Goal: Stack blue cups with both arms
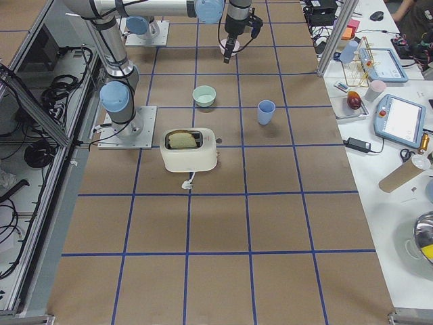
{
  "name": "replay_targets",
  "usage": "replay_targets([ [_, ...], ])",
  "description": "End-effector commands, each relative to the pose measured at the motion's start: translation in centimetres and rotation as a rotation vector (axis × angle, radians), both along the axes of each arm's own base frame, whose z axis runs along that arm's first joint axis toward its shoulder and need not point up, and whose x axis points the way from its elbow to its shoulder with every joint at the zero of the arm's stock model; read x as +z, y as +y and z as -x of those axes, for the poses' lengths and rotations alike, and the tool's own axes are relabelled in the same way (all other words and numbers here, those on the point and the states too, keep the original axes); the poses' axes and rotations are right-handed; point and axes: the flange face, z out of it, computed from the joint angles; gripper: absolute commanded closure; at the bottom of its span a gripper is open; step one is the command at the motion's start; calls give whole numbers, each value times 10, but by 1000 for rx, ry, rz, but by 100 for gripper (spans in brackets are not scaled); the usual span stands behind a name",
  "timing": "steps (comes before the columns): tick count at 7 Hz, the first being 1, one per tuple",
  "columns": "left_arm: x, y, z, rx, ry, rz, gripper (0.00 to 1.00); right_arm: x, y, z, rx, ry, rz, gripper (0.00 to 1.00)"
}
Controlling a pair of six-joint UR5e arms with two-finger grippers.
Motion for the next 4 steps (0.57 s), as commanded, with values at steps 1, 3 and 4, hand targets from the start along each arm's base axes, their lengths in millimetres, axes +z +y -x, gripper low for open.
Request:
replay_targets([
  [1, 0, 0, 0, 2, 0, 2, 0, 0, 1, 0, 0, 2, -4, 0],
  [3, 0, 0, 0, 0, 0, 0, 0, 1, 0, 0, -1, 0, 4, 0],
  [4, 0, 0, 0, 0, 0, 0, 0, 2, 0, 0, -1, 1, 7, 0],
])
